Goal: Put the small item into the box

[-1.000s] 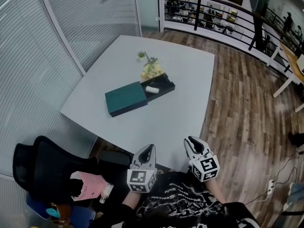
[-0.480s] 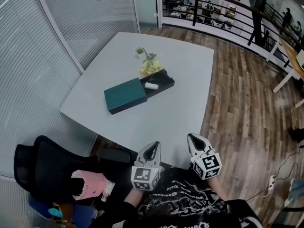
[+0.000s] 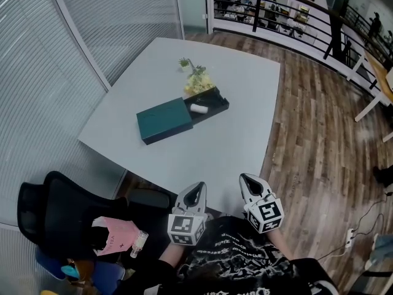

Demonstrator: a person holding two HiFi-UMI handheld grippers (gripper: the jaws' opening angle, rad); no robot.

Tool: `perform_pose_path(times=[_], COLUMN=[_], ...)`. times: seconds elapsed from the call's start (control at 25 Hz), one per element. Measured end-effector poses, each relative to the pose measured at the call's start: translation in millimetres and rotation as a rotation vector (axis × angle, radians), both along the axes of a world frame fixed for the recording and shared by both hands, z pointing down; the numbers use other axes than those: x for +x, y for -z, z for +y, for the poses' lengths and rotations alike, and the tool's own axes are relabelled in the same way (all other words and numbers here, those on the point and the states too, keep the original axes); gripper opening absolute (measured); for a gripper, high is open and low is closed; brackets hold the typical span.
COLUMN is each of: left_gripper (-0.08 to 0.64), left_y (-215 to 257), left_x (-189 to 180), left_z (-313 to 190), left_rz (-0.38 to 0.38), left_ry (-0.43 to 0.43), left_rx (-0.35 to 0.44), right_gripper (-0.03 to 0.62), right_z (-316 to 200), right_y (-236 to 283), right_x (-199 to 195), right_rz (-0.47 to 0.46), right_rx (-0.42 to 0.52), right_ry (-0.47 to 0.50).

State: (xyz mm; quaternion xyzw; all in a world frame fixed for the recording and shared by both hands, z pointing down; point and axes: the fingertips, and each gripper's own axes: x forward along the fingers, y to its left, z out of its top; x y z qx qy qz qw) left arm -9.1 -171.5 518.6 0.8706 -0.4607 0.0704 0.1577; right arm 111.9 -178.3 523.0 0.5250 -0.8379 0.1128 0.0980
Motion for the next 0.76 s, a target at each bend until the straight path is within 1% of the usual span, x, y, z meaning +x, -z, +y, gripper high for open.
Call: perform_pose_path(times=[0.32, 0.56, 0.76], left_gripper=[0.018, 0.018, 0.018], left_y=[-2, -2, -1], left_x=[-2, -10, -6], left_z=[-8, -13, -18], left_rz=[-0.017, -0.01, -0.019], left_ry=[-0.003, 0.022, 0.011], left_rx=[0.001, -0.005, 0.001], right_gripper=[0.008, 0.008, 0.008], right_z=[-5, -10, -15], right_y=[-6, -5, -4], right_x=[-4, -12, -12], right_rz=[0.01, 0.026, 0.033], right_rx=[-0.016, -0.017, -0.017], right_ry=[0.007, 0.027, 0.026])
